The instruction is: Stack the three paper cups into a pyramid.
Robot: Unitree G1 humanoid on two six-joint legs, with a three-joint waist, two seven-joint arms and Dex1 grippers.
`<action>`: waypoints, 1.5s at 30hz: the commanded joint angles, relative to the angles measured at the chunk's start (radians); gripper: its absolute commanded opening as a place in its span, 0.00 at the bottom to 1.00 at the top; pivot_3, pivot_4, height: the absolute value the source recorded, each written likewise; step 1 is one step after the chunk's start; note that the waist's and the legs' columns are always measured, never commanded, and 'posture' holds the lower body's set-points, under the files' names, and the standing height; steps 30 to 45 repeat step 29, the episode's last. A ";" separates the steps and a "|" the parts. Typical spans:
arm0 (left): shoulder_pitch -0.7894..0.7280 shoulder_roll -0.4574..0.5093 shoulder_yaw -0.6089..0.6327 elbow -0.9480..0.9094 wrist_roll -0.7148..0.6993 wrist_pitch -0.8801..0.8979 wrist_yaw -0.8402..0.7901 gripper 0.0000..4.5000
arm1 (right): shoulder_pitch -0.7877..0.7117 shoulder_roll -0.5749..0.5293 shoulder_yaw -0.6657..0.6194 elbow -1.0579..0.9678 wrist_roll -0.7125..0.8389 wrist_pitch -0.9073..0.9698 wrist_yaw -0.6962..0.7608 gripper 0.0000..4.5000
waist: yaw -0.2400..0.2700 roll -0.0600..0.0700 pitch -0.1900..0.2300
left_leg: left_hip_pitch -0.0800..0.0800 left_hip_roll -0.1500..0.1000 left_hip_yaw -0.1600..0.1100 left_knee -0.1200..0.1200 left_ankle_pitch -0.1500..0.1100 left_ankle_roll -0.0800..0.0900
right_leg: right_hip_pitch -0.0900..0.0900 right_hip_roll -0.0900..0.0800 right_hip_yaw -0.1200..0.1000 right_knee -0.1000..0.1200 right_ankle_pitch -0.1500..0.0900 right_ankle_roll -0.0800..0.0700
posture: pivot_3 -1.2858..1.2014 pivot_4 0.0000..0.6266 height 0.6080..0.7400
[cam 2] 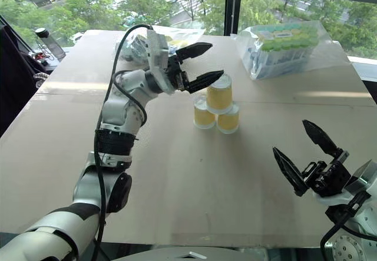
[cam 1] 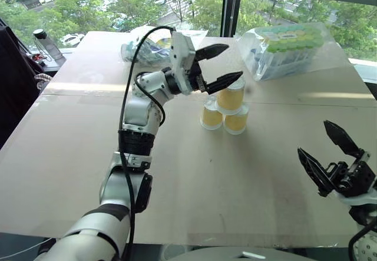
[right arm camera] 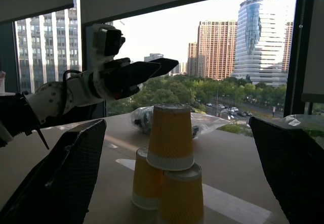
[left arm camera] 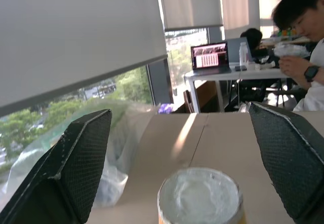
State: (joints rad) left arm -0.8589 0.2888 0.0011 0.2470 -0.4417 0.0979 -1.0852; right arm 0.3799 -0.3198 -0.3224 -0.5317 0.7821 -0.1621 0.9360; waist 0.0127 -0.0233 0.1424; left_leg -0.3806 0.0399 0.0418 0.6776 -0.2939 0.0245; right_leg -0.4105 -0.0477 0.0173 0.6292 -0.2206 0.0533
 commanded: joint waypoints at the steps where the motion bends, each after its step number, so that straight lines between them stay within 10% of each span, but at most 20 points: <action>1: 0.015 0.018 0.027 -0.071 -0.034 0.007 0.000 0.98 | 0.000 -0.012 0.003 0.003 0.019 -0.002 0.025 1.00 | 0.000 0.000 0.000 | 0.000 0.000 0.000 0.000 0.000 0.000 | 0.000 0.000 0.000 0.000 0.000 0.000 | 0.52 0.24 1.00; 12: 0.701 0.412 0.099 -0.710 -0.144 0.367 0.017 0.98 | 0.078 -0.153 0.008 0.212 -0.136 0.039 0.103 1.00 | -0.023 0.003 0.001 | 0.003 0.001 -0.004 -0.002 0.000 0.000 | -0.001 -0.001 0.004 0.002 -0.001 0.000 | 0.52 0.24 1.00; 19: 1.146 0.343 0.107 -0.827 0.047 0.255 0.234 0.98 | 0.039 -0.191 0.043 0.342 -0.211 0.019 0.137 1.00 | 0.002 0.003 0.002 | 0.013 -0.001 0.000 -0.002 0.000 0.000 | 0.005 -0.003 0.008 0.002 -0.003 -0.003 | 0.52 0.24 1.00; 45: 1.200 0.263 0.075 -0.770 0.142 0.157 0.345 0.98 | -0.038 -0.199 0.066 0.409 -0.217 0.034 0.170 1.00 | 0.001 0.002 0.002 | 0.016 0.000 0.004 -0.003 0.000 0.000 | 0.007 -0.002 0.008 0.004 -0.003 -0.004 | 0.52 0.24 1.00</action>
